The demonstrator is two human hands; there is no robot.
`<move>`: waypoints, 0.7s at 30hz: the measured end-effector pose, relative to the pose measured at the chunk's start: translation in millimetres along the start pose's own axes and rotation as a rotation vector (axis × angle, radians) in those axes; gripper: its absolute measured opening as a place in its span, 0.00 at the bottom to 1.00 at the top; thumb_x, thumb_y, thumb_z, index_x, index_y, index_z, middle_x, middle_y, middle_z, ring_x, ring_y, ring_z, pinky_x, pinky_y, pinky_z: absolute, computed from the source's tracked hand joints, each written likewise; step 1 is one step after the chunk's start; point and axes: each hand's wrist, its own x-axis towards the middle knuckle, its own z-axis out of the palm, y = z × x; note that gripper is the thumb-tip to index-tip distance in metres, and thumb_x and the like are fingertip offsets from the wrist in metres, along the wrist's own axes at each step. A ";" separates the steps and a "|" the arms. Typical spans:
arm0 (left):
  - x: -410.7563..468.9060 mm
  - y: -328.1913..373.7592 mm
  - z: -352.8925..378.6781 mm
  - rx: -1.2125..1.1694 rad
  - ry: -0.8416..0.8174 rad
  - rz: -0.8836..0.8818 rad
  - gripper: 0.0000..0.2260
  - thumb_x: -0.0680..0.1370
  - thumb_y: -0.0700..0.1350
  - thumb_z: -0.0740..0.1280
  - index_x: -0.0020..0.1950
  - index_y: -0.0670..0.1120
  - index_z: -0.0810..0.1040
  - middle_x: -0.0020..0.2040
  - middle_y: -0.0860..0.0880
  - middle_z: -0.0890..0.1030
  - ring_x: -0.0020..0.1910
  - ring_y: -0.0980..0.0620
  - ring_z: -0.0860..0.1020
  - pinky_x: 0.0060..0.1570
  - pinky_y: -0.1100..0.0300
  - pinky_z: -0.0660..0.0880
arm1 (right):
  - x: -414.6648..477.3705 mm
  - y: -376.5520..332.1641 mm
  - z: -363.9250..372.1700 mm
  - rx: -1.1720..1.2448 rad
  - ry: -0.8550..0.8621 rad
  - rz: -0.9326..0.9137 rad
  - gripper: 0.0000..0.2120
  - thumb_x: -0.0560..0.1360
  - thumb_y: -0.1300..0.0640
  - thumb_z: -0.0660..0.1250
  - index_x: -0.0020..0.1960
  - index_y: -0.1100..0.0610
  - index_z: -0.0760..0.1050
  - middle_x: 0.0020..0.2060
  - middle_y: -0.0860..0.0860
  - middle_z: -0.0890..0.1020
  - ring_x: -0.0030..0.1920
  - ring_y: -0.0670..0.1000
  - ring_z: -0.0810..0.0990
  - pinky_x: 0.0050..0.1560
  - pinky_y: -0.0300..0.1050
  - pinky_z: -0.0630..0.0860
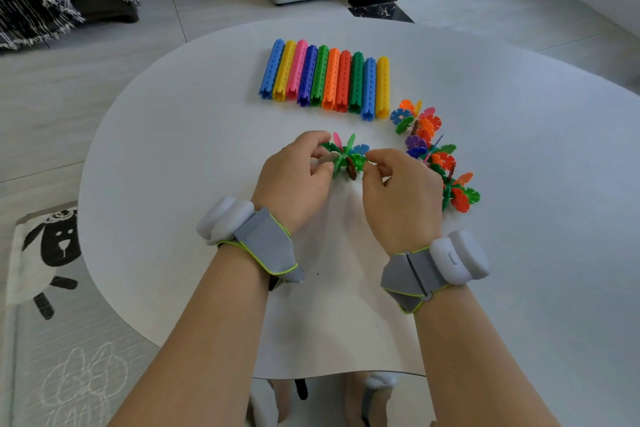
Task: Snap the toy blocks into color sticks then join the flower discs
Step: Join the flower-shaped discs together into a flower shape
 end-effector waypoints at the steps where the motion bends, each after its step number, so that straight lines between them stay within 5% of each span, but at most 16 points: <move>1: -0.2 1.2 1.7 0.005 -0.005 0.001 0.18 0.78 0.41 0.62 0.68 0.49 0.70 0.59 0.52 0.77 0.46 0.55 0.71 0.51 0.67 0.66 | -1.0 0.0 -1.0 -0.005 0.038 -0.021 0.13 0.79 0.56 0.60 0.60 0.52 0.79 0.51 0.49 0.83 0.51 0.50 0.79 0.48 0.38 0.68; 5: 1.3 2.9 6.1 0.079 0.070 -0.001 0.18 0.78 0.45 0.63 0.68 0.48 0.70 0.58 0.48 0.74 0.55 0.47 0.73 0.56 0.58 0.69 | -4.2 4.7 -2.9 -0.108 0.313 -0.050 0.10 0.76 0.54 0.62 0.50 0.50 0.82 0.46 0.47 0.83 0.48 0.54 0.78 0.41 0.41 0.65; 7: 3.1 4.3 4.2 0.148 0.112 0.006 0.18 0.78 0.46 0.62 0.69 0.48 0.69 0.64 0.47 0.71 0.62 0.45 0.68 0.60 0.56 0.65 | -2.7 10.0 -7.3 -0.147 0.372 -0.080 0.09 0.73 0.55 0.65 0.49 0.51 0.82 0.49 0.50 0.82 0.51 0.58 0.75 0.45 0.44 0.65; 12: 15.4 18.3 13.1 0.315 0.119 0.114 0.19 0.80 0.45 0.58 0.71 0.51 0.66 0.74 0.51 0.63 0.71 0.47 0.59 0.65 0.52 0.60 | -1.3 20.0 -6.3 -0.332 0.122 0.016 0.18 0.74 0.51 0.65 0.64 0.50 0.73 0.73 0.54 0.63 0.73 0.61 0.54 0.66 0.54 0.48; 17: 31.2 35.3 35.4 0.449 0.025 0.160 0.20 0.81 0.45 0.55 0.73 0.56 0.62 0.76 0.57 0.57 0.75 0.51 0.51 0.72 0.45 0.51 | 1.4 22.5 10.3 -0.431 0.213 0.030 0.24 0.69 0.43 0.57 0.59 0.52 0.76 0.65 0.60 0.75 0.67 0.68 0.68 0.65 0.70 0.57; 21: 59.3 54.7 41.9 0.522 -0.088 0.223 0.21 0.80 0.45 0.54 0.72 0.58 0.60 0.77 0.58 0.53 0.76 0.50 0.47 0.72 0.43 0.44 | 8.3 29.2 7.8 -0.470 0.085 0.053 0.24 0.73 0.42 0.62 0.67 0.48 0.70 0.71 0.57 0.67 0.73 0.65 0.58 0.67 0.70 0.47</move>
